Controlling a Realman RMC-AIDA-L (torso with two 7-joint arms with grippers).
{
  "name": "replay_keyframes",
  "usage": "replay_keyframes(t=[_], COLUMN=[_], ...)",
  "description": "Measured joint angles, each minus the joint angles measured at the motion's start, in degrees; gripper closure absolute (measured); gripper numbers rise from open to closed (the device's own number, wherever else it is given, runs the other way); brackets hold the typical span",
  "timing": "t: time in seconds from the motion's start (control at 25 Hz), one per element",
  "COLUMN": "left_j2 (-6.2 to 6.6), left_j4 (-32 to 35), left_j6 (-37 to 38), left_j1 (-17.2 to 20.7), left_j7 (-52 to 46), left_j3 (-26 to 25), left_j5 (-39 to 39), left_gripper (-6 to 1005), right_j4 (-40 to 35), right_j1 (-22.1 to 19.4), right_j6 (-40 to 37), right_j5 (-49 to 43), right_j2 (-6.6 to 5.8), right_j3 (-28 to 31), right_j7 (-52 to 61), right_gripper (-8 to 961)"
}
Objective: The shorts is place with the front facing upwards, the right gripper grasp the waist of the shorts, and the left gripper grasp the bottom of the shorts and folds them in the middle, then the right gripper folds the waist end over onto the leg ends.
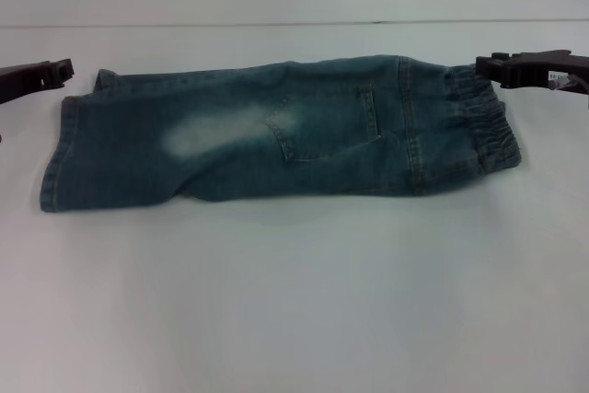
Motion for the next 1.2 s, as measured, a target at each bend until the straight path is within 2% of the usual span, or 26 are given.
replay_keyframes(t=[0.12, 0.2, 0.4, 0.52, 0.72, 0.88, 0.96, 1.08, 1.2], left_j2=[-0.29, -0.35, -0.42, -0.41, -0.11, 0.2, 0.21, 0.19, -0.1], left_j4=[0.1, 0.4, 2.0, 3.1, 4.6, 5.5, 5.6, 5.8, 6.1], left_j6=[-0.6, -0.5, 2.9, 9.5, 25.3, 39.3, 45.3, 50.4, 51.9], left_j1=[0.3, 0.5, 2.5, 4.5, 7.8, 8.8, 9.0, 8.9, 8.9], left_j7=[0.1, 0.1, 2.7, 7.7, 15.5, 20.1, 21.9, 22.5, 22.5], left_j3=[0.1, 0.1, 0.2, 0.1, -0.3, 0.1, 0.3, 1.1, 2.7], left_j5=[0.0, -0.1, -5.0, -10.8, -17.2, -16.1, -14.8, -13.1, -12.6], left_gripper=[849, 802, 587, 344, 129, 131, 132, 134, 136], right_j4=[0.0, -0.1, -0.4, -0.7, -3.5, -6.4, -8.2, -13.1, -17.4], right_j1=[0.0, -0.2, -0.6, -1.2, -3.0, -3.7, -3.9, -4.0, -3.4], right_j6=[0.1, 0.1, -0.5, -3.2, -13.1, -23.0, -27.2, -33.0, -36.9], right_j5=[0.0, 0.0, 0.0, 0.7, 1.9, 0.5, 0.3, 0.2, -0.9], right_j2=[0.0, 0.0, -0.38, -1.41, -4.39, -7.36, -8.4, -9.33, -10.37], right_j3=[0.2, 0.3, 0.4, 0.5, 0.3, -0.8, -1.1, -2.1, -4.9], right_j7=[0.3, 0.3, 1.5, 2.9, 9.0, 17.5, 20.4, 26.1, 31.9], right_gripper=[704, 661, 555, 491, 288, 120, 35, 31, 26])
